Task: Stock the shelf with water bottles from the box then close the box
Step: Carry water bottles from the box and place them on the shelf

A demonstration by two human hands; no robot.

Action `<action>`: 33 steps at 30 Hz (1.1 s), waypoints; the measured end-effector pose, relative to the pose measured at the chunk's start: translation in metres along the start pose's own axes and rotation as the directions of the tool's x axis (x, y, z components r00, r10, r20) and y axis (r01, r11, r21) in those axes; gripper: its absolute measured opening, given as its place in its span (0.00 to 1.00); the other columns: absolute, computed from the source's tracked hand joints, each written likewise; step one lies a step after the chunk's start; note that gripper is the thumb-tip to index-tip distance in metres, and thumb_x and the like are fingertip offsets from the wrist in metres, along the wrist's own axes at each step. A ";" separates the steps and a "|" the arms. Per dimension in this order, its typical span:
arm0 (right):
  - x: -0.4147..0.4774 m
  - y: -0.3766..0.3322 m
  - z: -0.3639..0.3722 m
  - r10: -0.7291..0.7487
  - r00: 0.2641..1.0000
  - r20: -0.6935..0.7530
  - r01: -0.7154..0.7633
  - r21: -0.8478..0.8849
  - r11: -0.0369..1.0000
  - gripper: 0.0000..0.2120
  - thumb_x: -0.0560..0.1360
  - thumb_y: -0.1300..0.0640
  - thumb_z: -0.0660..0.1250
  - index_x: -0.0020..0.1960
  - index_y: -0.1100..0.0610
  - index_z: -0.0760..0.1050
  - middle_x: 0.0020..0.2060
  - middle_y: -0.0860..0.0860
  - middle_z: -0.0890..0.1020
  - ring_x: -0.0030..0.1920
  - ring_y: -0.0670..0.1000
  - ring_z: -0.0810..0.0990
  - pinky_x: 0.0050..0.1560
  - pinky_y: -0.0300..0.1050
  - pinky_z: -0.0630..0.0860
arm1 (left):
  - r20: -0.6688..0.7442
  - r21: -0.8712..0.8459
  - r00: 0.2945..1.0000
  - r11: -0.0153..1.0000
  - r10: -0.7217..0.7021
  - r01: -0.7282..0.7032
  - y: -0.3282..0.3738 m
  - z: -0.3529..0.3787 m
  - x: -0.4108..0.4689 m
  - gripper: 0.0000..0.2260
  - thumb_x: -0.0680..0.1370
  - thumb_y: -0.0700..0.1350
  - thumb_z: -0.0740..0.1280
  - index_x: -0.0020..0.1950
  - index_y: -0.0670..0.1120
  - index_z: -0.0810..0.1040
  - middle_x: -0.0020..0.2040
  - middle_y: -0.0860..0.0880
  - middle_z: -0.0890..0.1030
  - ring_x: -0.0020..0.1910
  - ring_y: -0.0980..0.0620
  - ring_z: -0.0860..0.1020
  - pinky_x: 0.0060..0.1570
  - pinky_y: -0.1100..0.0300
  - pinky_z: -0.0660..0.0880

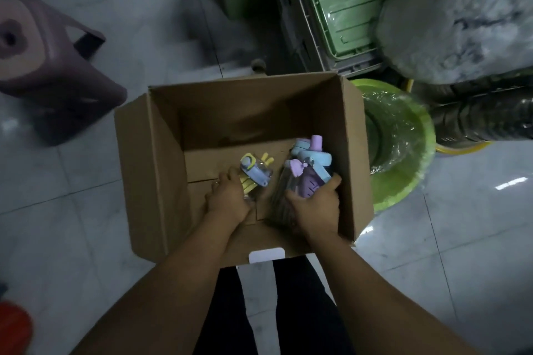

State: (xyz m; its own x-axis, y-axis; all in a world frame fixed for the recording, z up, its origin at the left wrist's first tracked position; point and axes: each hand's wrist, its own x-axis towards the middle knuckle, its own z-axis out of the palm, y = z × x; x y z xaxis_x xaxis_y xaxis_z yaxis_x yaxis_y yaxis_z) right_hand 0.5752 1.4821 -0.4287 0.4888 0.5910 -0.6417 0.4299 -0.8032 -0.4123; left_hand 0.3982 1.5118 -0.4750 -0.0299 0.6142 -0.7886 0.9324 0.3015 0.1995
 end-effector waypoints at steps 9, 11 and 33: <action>-0.025 -0.050 -0.036 0.014 0.985 0.170 -0.058 0.258 0.964 0.41 0.67 0.48 0.81 0.68 0.50 0.57 0.56 0.51 0.76 0.53 0.52 0.81 0.53 0.52 0.82 | 0.012 -0.630 0.999 0.776 -0.033 0.033 -0.012 -0.060 -0.052 0.31 0.69 0.54 0.79 0.67 0.49 0.71 0.57 0.50 0.80 0.53 0.50 0.80 0.48 0.54 0.75; -0.042 -0.067 -0.046 0.001 0.978 0.206 -0.074 0.350 0.934 0.39 0.66 0.50 0.81 0.66 0.51 0.59 0.54 0.51 0.76 0.52 0.53 0.81 0.53 0.53 0.83 | 0.005 -0.708 1.000 0.706 -0.006 0.007 -0.017 -0.083 -0.078 0.29 0.66 0.57 0.78 0.63 0.51 0.74 0.54 0.52 0.82 0.52 0.52 0.81 0.52 0.52 0.79; -0.312 -0.207 -0.074 -0.721 0.356 0.594 0.547 0.492 0.677 0.40 0.62 0.43 0.82 0.67 0.45 0.66 0.59 0.48 0.80 0.56 0.52 0.84 0.53 0.56 0.84 | -0.390 -0.863 0.737 -0.060 -0.552 -0.501 -0.120 -0.129 -0.430 0.36 0.56 0.59 0.78 0.62 0.49 0.80 0.51 0.48 0.87 0.47 0.52 0.86 0.41 0.60 0.78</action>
State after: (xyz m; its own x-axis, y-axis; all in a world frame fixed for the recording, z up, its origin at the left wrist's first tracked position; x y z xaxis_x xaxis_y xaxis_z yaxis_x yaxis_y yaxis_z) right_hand 0.3902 1.4695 -0.0951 -0.5869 0.7455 -0.3159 0.1847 -0.2566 -0.9487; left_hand 0.2526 1.3052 -0.0849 -0.6774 0.5703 -0.4646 -0.3515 0.3039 0.8855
